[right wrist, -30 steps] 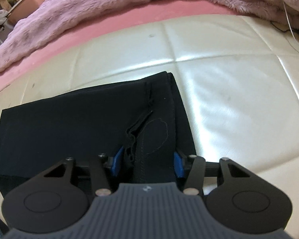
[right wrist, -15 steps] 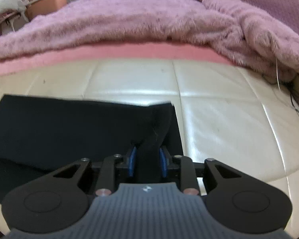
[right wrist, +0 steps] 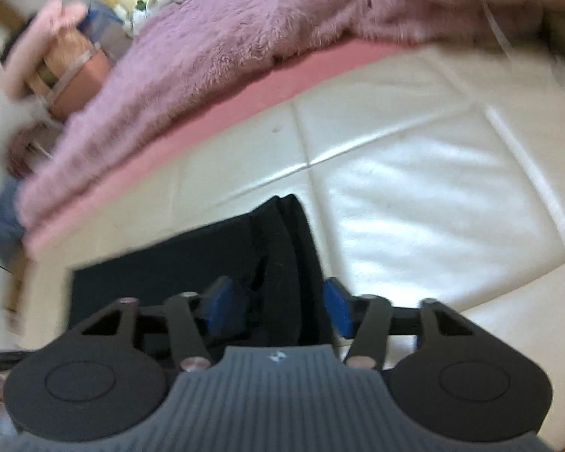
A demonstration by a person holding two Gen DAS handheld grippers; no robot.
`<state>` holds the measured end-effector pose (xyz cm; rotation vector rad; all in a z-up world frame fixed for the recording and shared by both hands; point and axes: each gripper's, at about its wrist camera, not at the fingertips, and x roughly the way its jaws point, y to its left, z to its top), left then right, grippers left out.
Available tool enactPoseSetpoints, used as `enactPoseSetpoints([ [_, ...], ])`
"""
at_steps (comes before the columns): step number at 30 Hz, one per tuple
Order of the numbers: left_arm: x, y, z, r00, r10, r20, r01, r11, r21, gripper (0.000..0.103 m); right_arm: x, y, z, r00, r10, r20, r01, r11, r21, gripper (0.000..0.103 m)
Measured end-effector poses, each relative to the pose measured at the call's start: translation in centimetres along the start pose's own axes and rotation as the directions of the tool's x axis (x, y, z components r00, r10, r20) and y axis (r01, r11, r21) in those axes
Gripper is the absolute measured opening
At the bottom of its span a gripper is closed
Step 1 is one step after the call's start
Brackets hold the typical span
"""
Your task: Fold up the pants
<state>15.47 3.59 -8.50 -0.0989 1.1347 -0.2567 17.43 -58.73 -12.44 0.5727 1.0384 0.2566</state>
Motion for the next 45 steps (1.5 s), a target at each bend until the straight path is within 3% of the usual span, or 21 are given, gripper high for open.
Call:
enactPoseSetpoints([
  [6, 4.2, -4.4, 2.8, 0.998, -0.066, -0.017, 0.066, 0.998, 0.004, 0.021, 2.9, -2.9, 1.6, 0.985, 0.145, -0.094, -0.132, 0.982, 0.131, 0.066],
  [10, 6.5, -7.2, 3.5, 0.996, -0.047, -0.070, 0.051, 0.997, 0.053, 0.021, 5.4, -4.1, 2.1, 0.973, 0.179, -0.144, -0.158, 0.977, 0.143, 0.066],
  [13, 7.6, -8.0, 3.3, 0.994, -0.025, -0.107, 0.033, 0.997, 0.070, 0.021, 6.6, -4.7, 2.2, 0.961, 0.218, -0.167, -0.195, 0.970, 0.146, 0.072],
  [19, 9.5, -8.9, 3.2, 0.992, 0.011, -0.129, -0.003, 0.998, 0.062, 0.021, 8.2, -6.3, 3.2, 0.921, 0.352, -0.167, -0.317, 0.926, 0.204, 0.073],
  [24, 9.5, -8.9, 3.3, 0.990, 0.028, -0.137, -0.020, 0.998, 0.058, 0.021, 9.8, -5.7, 3.7, 0.880, 0.424, -0.214, -0.393, 0.903, 0.176, 0.063],
  [28, 9.6, -9.2, 3.3, 0.990, 0.035, -0.137, -0.026, 0.997, 0.069, 0.021, 10.3, -5.9, 4.0, 0.859, 0.435, -0.271, -0.409, 0.900, 0.150, 0.047],
  [30, 9.7, -9.3, 3.3, 0.990, 0.034, -0.134, -0.026, 0.998, 0.065, 0.021, 10.6, -6.4, 3.8, 0.846, 0.448, -0.291, -0.416, 0.894, 0.166, 0.044],
  [33, 9.9, -9.4, 3.3, 0.991, 0.033, -0.129, -0.026, 0.998, 0.057, 0.021, 11.2, -6.1, 4.0, 0.840, 0.456, -0.295, -0.420, 0.890, 0.179, 0.050],
  [36, 9.8, -9.3, 3.2, 0.991, 0.033, -0.127, -0.026, 0.998, 0.058, 0.021, 11.7, -4.0, 4.1, 0.846, 0.427, -0.320, -0.417, 0.903, 0.103, 0.055],
  [37, 9.7, -9.2, 3.2, 0.991, 0.031, -0.127, -0.024, 0.998, 0.057, 0.021, 11.9, -3.2, 4.0, 0.853, 0.407, -0.327, -0.406, 0.911, 0.076, 0.051],
  [40, 9.6, -9.0, 3.0, 0.992, 0.022, -0.123, -0.016, 0.999, 0.049, 0.021, 11.9, -2.5, 4.1, 0.885, 0.314, -0.345, -0.329, 0.944, 0.016, 0.014],
  [43, 9.5, -8.7, 2.9, 0.993, 0.012, -0.115, -0.008, 0.999, 0.040, 0.021, 12.0, -3.8, 4.0, 0.883, 0.331, -0.333, -0.319, 0.943, 0.093, 0.013],
  [45, 9.4, -8.4, 2.9, 0.994, 0.004, -0.109, -0.001, 1.000, 0.030, 0.021, 11.8, -3.5, 3.8, 0.893, 0.320, -0.318, -0.305, 0.947, 0.096, 0.013],
])
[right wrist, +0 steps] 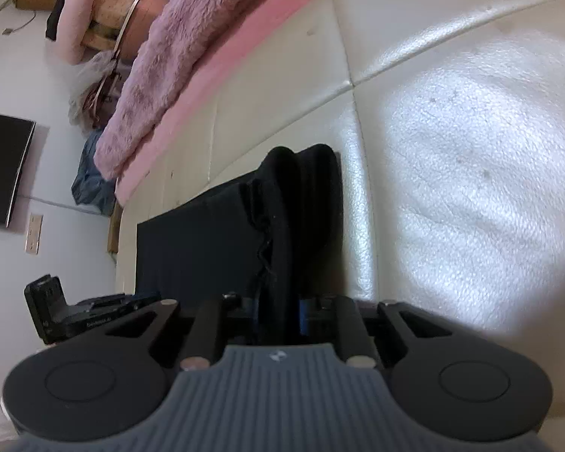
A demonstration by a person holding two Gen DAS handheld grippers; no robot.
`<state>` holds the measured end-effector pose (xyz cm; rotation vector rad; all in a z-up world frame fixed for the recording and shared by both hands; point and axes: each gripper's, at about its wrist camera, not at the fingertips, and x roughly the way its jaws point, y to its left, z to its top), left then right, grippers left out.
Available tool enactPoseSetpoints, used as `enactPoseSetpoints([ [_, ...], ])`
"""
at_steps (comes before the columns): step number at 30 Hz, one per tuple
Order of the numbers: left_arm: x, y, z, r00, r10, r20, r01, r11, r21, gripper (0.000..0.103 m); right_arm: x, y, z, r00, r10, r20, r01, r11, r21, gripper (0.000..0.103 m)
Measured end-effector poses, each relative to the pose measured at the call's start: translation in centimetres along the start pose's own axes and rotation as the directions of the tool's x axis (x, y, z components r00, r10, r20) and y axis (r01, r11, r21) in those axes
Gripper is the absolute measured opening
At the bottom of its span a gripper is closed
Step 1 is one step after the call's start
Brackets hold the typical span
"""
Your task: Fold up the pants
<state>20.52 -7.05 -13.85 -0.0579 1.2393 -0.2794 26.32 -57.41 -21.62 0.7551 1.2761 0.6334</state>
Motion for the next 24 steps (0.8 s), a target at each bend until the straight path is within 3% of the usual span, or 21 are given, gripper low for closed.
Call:
enactPoseSetpoints([
  [5, -1.4, 1.0, -0.5, 0.999, -0.027, 0.046, 0.028, 0.999, -0.026, 0.021, -1.4, 2.9, -0.3, 0.998, -0.063, 0.026, 0.064, 0.997, -0.041, 0.011],
  [11, -5.1, 3.9, -0.9, 0.987, -0.049, 0.151, 0.063, 0.994, -0.089, 0.021, -3.5, 10.1, -0.5, 0.989, -0.138, 0.044, 0.142, 0.982, -0.123, 0.011],
  [19, -11.3, 9.8, -2.0, 0.946, -0.050, 0.320, 0.120, 0.972, -0.203, 0.021, -1.8, 21.9, -0.5, 0.986, -0.161, 0.038, 0.166, 0.955, -0.245, 0.010],
  [24, -13.1, 13.6, -3.2, 0.923, -0.044, 0.382, 0.158, 0.949, -0.271, 0.021, 2.6, 28.5, -0.3, 0.985, -0.173, 0.008, 0.168, 0.941, -0.292, 0.010],
])
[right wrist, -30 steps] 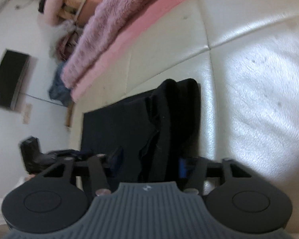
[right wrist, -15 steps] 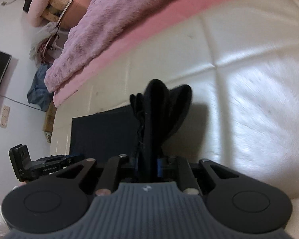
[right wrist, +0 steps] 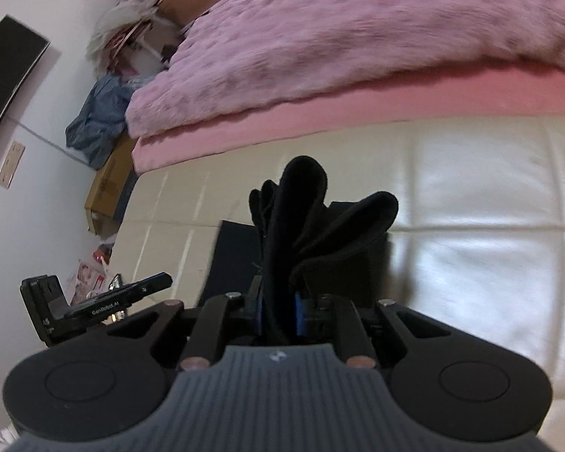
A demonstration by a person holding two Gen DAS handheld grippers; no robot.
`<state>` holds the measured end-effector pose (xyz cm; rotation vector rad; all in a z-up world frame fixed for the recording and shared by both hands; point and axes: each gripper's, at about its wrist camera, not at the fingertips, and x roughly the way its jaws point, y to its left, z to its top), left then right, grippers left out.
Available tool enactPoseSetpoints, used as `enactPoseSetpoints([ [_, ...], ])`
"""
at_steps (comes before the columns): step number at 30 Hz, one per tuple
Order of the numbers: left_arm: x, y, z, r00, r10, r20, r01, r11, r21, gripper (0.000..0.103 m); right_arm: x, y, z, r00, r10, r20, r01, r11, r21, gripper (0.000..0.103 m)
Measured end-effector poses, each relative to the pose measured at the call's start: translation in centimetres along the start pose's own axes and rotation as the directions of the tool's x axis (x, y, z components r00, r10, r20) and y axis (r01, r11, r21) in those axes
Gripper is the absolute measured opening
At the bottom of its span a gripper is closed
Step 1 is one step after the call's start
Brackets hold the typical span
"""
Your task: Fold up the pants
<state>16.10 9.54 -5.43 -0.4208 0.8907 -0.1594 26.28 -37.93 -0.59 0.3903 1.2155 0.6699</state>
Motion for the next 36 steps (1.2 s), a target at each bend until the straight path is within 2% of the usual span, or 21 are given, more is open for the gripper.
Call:
enactPoseSetpoints([
  [4, -0.6, 2.5, 0.2, 1.000, -0.004, 0.017, 0.005, 0.998, -0.058, 0.021, 4.4, 5.4, 1.5, 0.999, -0.018, -0.034, 0.017, 0.999, -0.032, 0.010],
  [9, -0.7, 4.6, -0.1, 1.000, -0.022, 0.015, 0.023, 0.994, -0.111, 0.021, 11.6, 9.7, 2.3, 0.995, -0.036, -0.095, 0.033, 0.999, -0.035, 0.010],
  [16, -1.1, 6.0, -0.5, 0.999, -0.041, 0.024, 0.044, 0.990, -0.133, 0.021, 21.3, 11.1, 0.9, 0.976, -0.138, -0.169, 0.139, 0.990, -0.006, 0.010],
  [20, -1.0, 6.7, -0.6, 0.999, -0.036, 0.022, 0.039, 0.988, -0.150, 0.021, 24.6, 11.9, 0.2, 0.964, -0.179, -0.197, 0.179, 0.984, -0.020, 0.011],
  [22, -1.0, 7.1, -0.7, 0.999, -0.037, 0.019, 0.039, 0.987, -0.156, 0.021, 25.6, 12.3, 0.0, 0.957, -0.206, -0.203, 0.200, 0.979, -0.048, 0.013],
  [24, -1.1, 7.4, -0.8, 0.999, -0.033, 0.018, 0.035, 0.986, -0.163, 0.021, 25.9, 12.7, -0.2, 0.953, -0.220, -0.208, 0.214, 0.975, -0.051, 0.020],
  [26, -1.4, 7.5, -0.7, 0.999, -0.032, 0.024, 0.035, 0.986, -0.166, 0.021, 26.0, 13.3, -0.1, 0.954, -0.210, -0.213, 0.204, 0.978, -0.050, 0.035],
  [28, -1.7, 7.5, -0.5, 0.999, -0.030, 0.031, 0.035, 0.985, -0.171, 0.021, 26.0, 14.5, 0.3, 0.957, -0.199, -0.213, 0.190, 0.980, -0.066, 0.043],
  [30, -2.0, 7.4, -0.3, 0.999, -0.032, 0.040, 0.039, 0.984, -0.171, 0.022, 25.3, 15.3, 0.4, 0.964, -0.171, -0.202, 0.157, 0.984, -0.084, 0.043],
  [33, -2.4, 7.0, -0.1, 0.998, -0.025, 0.049, 0.033, 0.986, -0.166, 0.023, 23.5, 16.1, 0.8, 0.978, -0.093, -0.189, 0.086, 0.995, -0.046, 0.045],
  [36, -2.7, 6.7, -0.1, 0.998, -0.023, 0.050, 0.031, 0.986, -0.163, 0.023, 20.9, 17.3, 1.1, 0.990, -0.046, -0.132, 0.035, 0.996, -0.085, 0.043],
])
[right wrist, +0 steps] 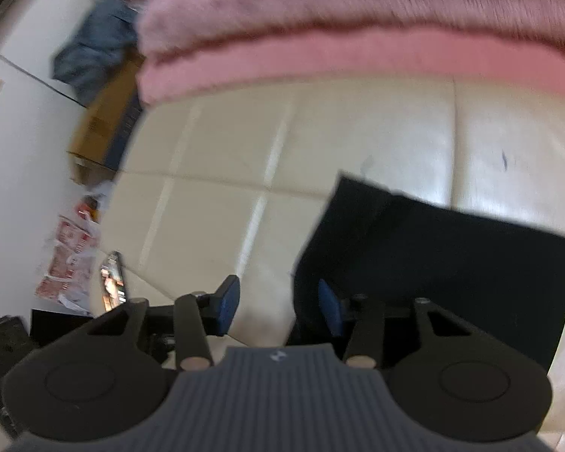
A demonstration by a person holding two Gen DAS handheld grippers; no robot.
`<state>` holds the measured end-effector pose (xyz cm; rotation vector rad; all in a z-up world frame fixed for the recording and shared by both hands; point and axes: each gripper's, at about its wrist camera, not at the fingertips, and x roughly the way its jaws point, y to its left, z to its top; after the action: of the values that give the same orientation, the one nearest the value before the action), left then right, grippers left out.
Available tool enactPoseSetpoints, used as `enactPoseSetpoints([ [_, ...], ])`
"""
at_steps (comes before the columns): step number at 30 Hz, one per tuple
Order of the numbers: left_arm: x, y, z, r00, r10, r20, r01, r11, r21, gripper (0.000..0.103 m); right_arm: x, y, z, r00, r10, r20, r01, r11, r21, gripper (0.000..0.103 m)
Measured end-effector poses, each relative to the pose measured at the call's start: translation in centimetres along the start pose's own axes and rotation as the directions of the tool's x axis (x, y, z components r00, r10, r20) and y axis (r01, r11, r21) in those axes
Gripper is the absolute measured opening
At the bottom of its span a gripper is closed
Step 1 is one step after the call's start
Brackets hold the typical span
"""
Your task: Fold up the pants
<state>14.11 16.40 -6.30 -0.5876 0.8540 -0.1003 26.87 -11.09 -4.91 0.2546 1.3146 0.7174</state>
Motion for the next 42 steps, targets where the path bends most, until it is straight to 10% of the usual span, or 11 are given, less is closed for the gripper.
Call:
enactPoseSetpoints([
  [15, 1.6, -0.3, -3.2, 0.988, 0.131, -0.083, -0.123, 0.988, 0.096, 0.039, -4.7, -8.3, -11.9, 0.969, -0.167, 0.183, 0.187, 0.977, -0.100, 0.022],
  [26, 2.4, 4.8, -5.4, 0.988, -0.052, -0.147, 0.016, 0.972, -0.236, 0.057, -4.2, -8.5, -23.0, 0.926, -0.309, 0.216, 0.365, 0.882, -0.300, 0.047],
  [29, 2.4, 4.7, -5.5, 0.988, -0.055, -0.142, 0.018, 0.969, -0.246, 0.048, -3.0, -8.3, -23.5, 0.908, -0.357, 0.218, 0.414, 0.844, -0.342, 0.036],
  [33, 1.9, 4.0, -5.4, 0.993, -0.026, -0.118, 0.000, 0.976, -0.218, 0.008, -2.9, -8.9, -23.2, 0.904, -0.371, 0.214, 0.424, 0.844, -0.327, 0.008],
  [42, -0.2, 0.5, -6.1, 0.991, 0.027, -0.133, -0.039, 0.996, -0.082, 0.005, -7.0, -9.8, -23.3, 0.897, -0.351, 0.270, 0.406, 0.895, -0.187, 0.000],
])
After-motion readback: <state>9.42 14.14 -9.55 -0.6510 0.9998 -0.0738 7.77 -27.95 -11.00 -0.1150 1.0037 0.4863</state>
